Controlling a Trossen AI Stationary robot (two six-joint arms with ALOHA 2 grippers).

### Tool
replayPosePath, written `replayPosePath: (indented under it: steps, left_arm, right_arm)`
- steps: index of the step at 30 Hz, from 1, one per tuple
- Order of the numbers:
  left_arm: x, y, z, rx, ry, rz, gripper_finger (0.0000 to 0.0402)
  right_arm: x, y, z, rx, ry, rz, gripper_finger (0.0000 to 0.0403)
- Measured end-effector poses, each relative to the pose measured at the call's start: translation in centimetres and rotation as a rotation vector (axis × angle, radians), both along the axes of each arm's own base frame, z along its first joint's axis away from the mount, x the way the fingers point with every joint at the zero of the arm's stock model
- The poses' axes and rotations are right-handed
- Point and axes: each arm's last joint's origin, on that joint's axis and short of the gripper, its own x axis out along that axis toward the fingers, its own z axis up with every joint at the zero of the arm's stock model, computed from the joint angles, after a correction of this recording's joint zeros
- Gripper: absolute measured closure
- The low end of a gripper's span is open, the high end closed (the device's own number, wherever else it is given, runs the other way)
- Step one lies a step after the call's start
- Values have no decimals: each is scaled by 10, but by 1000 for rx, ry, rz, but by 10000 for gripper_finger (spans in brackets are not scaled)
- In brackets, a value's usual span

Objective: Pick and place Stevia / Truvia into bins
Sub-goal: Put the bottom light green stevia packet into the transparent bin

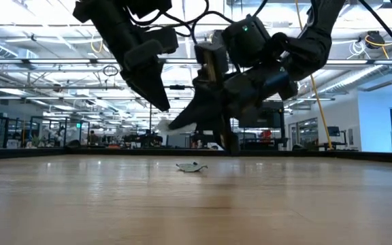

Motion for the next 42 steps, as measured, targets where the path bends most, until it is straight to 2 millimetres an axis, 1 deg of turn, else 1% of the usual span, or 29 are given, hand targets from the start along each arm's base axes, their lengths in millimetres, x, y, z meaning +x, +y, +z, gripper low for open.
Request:
replayPosePath:
  steps: [4,6,8,10,12,14,17,18,20,22,25,30,32,35,42]
  left_arm:
    - [0,5,0,-10,-6,28,236]
    - [1,8,1,-13,-18,42,236]
    - [2,10,2,-20,-30,57,236]
    - [2,11,2,-26,-40,68,236]
    - [3,12,2,-27,-49,71,236]
    - [4,14,3,-28,-63,76,236]
    - [6,15,5,-29,-87,81,236]
    - [6,16,5,-29,-89,83,236]
    - [6,15,5,-31,-92,84,236]
    - [6,15,5,-31,-93,83,236]
    - [7,15,5,-32,-100,83,236]
    - [8,17,7,-42,-122,101,236]
    - [9,18,7,-48,-133,108,236]
    - [9,18,8,-60,-143,101,236]
    - [9,18,8,-60,-144,100,236]
  right_arm:
    - [-3,2,14,-52,-35,90,402]
    - [-8,3,26,-100,-53,154,402]
    - [-17,7,40,-152,-37,233,402]
    - [-31,14,54,-194,18,299,402]
    - [-49,21,69,-223,92,348,402]
    - [-68,29,82,-269,172,368,402]
    - [-100,39,93,-349,350,356,402]
    - [-109,43,96,-346,410,327,402]
    - [-127,50,102,-286,517,250,402]
    - [-141,62,107,-231,584,228,402]
    - [-155,80,109,-234,627,251,402]
    - [-163,102,105,-191,671,293,402]
    - [-166,109,103,-201,690,319,400]
    - [-167,115,97,-218,704,342,396]
    - [-169,115,70,-212,779,309,390]
